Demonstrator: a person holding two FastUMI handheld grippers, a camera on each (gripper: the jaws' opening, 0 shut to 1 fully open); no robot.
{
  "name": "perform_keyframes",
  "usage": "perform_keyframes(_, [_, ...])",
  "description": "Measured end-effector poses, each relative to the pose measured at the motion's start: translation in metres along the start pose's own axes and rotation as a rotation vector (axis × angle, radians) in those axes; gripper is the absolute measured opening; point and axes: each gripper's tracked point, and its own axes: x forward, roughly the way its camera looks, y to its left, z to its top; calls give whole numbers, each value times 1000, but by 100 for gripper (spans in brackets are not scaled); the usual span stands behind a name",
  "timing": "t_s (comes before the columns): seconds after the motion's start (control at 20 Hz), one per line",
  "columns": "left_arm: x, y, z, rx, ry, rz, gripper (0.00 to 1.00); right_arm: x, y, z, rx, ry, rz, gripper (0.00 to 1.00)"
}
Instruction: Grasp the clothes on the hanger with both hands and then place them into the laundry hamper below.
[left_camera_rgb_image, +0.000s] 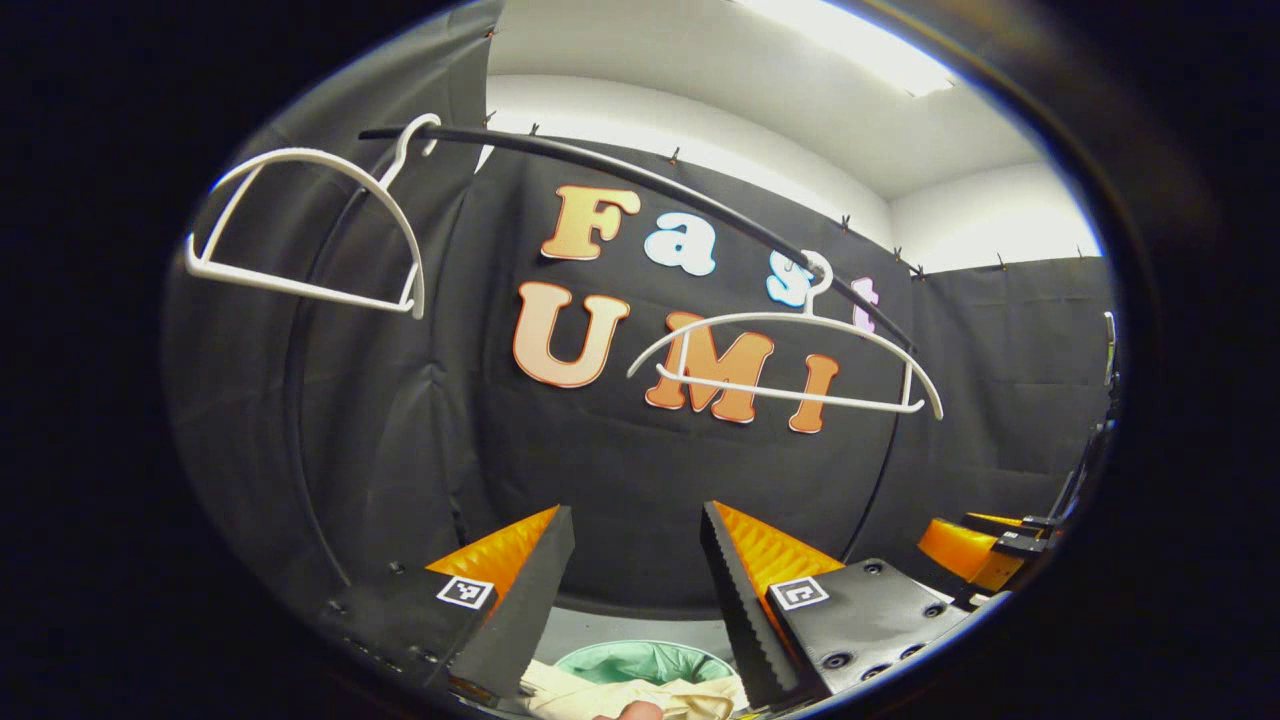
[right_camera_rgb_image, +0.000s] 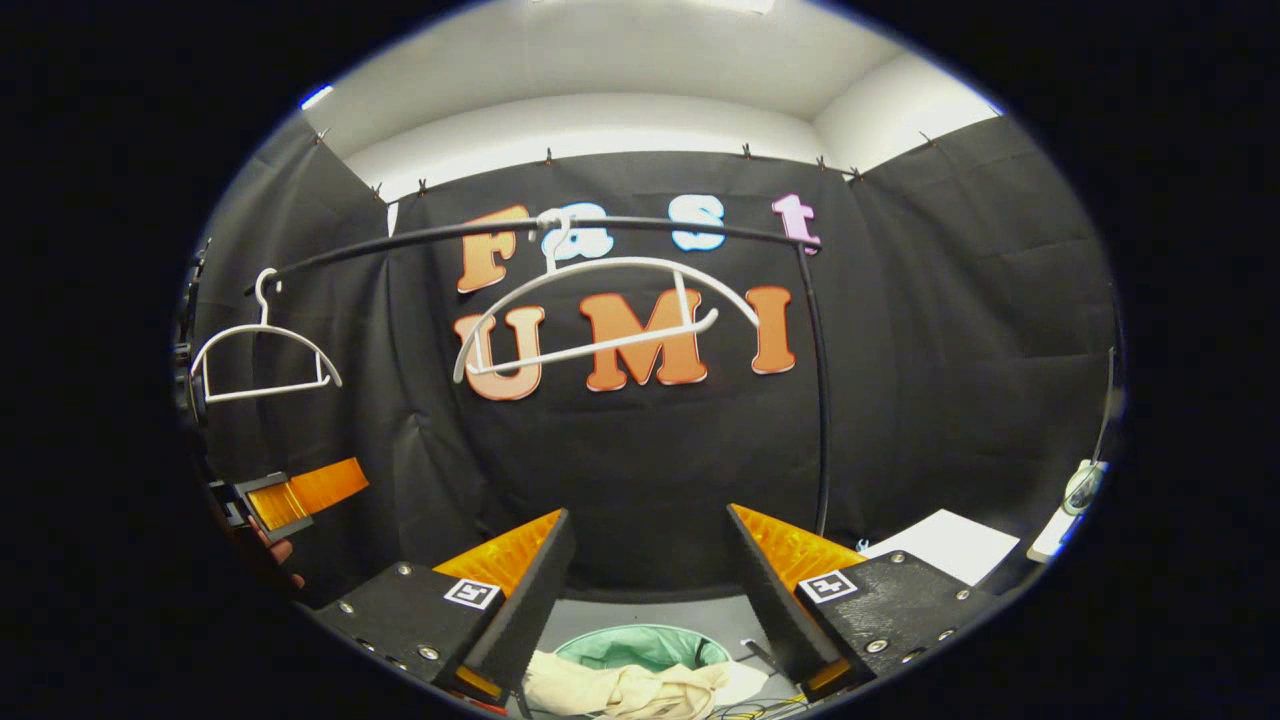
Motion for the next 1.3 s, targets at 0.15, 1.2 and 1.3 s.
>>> perform_keyframes(0.15, [-1, -1, 11, 15, -16, 1, 85, -5, -6, 24, -4, -53, -16, 93])
perform_keyframes(1.2, [-6, -19, 39, 26, -98, -57, 86, -15, -32, 52, 9, -149, -88, 93])
perform_keyframes(1.3, [-5, -20, 39, 28, -96, -58, 86, -15, -34, 50, 13, -143, -93, 93])
